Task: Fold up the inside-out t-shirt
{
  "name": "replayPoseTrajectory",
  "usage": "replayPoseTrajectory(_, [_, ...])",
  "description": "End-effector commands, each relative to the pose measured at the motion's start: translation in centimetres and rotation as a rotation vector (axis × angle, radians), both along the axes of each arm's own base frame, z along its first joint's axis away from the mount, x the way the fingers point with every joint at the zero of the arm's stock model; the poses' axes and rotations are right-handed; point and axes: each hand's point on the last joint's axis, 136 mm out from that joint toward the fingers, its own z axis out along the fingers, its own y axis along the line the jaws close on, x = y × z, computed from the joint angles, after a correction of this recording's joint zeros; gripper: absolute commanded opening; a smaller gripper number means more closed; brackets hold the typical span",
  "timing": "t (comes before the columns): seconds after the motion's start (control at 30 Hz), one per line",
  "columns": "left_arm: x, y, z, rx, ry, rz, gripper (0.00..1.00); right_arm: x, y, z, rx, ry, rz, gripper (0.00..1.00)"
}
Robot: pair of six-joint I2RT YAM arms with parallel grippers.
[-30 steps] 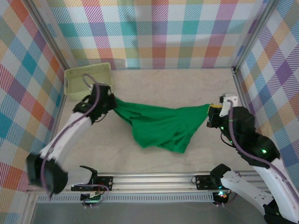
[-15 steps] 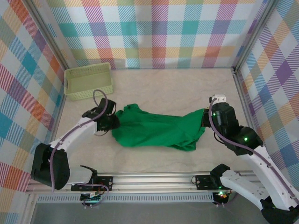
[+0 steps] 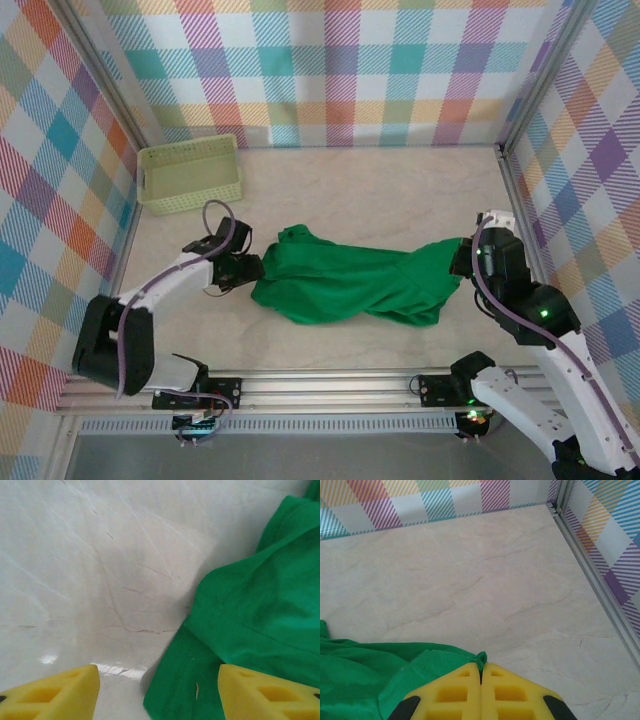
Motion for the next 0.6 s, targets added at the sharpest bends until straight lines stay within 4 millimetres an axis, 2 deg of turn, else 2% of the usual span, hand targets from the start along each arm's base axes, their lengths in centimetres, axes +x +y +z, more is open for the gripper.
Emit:
replayPoseTrajectory(0.0, [2.3,-2.0,0.7,-0.102,-0.049,-0.008,0.61,0.2,0.5,0.1,0.025,-0.012,0.02,0.0])
replayPoseTrajectory(0.17, [3.2,-4.0,-0.1,-0.159,-0.051,-0.04,0.61,0.6,1.1,-0.7,0.026,0.005,0.045,0.0])
replayPoseTrajectory(0.3, [3.8,-3.8,-1.6,-0.126,-0.023,-0.027,0.52,0.7,1.3,-1.0,0.026,0.009,0.047,0.0])
replayPoseTrajectory(0.4, [4.4,-3.7,-2.6,-0.093,0.004,-0.023,0.33,0.8,0.9,-0.1,0.02,-0.008,0.035,0.0])
replayPoseTrajectory(0.47, [5.0,-3.5,-2.1,-0.07,0.006,-0.019,0.17,0.8,0.6,1.2,0.014,-0.032,0.027,0.0])
replayPoseTrajectory(0.53, [6.1,-3.5,0.4,-0.057,-0.033,-0.02,0.05,0.7,0.2,3.3,0.009,-0.072,0.022,0.0])
replayPoseTrajectory(0.57, [6.7,-3.4,2.2,-0.052,-0.067,-0.018,0.0,0.7,0.0,4.7,0.007,-0.101,0.022,0.0])
